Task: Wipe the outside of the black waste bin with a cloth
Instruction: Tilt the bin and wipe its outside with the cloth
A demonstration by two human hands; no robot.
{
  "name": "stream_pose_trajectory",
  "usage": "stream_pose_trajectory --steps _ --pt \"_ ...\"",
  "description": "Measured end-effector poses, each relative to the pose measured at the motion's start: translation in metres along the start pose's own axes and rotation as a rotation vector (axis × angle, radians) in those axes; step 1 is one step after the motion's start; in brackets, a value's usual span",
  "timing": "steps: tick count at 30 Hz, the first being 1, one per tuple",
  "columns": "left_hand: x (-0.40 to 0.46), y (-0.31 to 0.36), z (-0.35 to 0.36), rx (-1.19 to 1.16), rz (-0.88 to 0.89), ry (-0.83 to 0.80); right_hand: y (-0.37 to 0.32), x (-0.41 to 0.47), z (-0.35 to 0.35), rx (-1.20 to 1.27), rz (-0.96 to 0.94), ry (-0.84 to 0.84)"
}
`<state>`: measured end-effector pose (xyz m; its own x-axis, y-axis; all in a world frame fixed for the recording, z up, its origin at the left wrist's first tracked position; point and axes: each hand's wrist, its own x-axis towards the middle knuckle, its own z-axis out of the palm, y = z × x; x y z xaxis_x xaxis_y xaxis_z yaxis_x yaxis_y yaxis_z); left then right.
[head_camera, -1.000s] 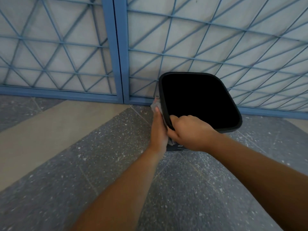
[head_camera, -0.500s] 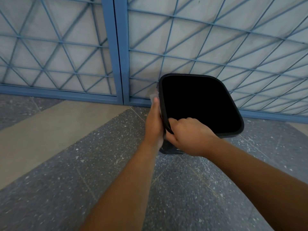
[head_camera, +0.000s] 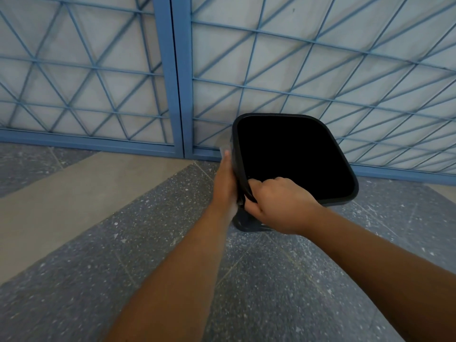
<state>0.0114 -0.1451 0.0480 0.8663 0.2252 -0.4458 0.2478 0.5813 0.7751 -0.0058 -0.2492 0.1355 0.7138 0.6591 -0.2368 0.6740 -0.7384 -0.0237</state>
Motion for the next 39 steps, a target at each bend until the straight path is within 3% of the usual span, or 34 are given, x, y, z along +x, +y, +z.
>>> stream_pose_trajectory --steps 11,16,20,23,27,31,36,39 --pt "-0.006 -0.012 0.002 -0.048 0.076 -0.164 0.000 -0.002 0.001 -0.012 -0.004 0.010" --pt "0.007 -0.006 0.001 -0.009 0.006 -0.096 0.000 -0.002 0.001 -0.009 -0.008 0.015" --pt "-0.004 -0.018 -0.001 0.023 0.068 -0.081 0.001 -0.003 0.001 -0.026 -0.013 0.022" --pt "0.001 -0.007 -0.005 0.065 -0.043 0.002 0.000 -0.002 0.001 -0.015 -0.019 0.015" --pt "0.001 0.002 0.002 0.020 0.050 -0.012 -0.001 -0.001 0.002 -0.018 -0.024 0.007" --pt "0.002 0.001 -0.002 0.012 -0.047 0.024 -0.001 -0.002 0.001 -0.025 -0.022 -0.003" --pt "-0.002 0.006 0.004 -0.055 0.063 -0.048 -0.001 -0.002 0.000 -0.025 -0.026 0.005" --pt "-0.006 -0.014 -0.002 -0.068 0.003 -0.035 -0.001 -0.002 0.001 -0.014 -0.033 0.016"
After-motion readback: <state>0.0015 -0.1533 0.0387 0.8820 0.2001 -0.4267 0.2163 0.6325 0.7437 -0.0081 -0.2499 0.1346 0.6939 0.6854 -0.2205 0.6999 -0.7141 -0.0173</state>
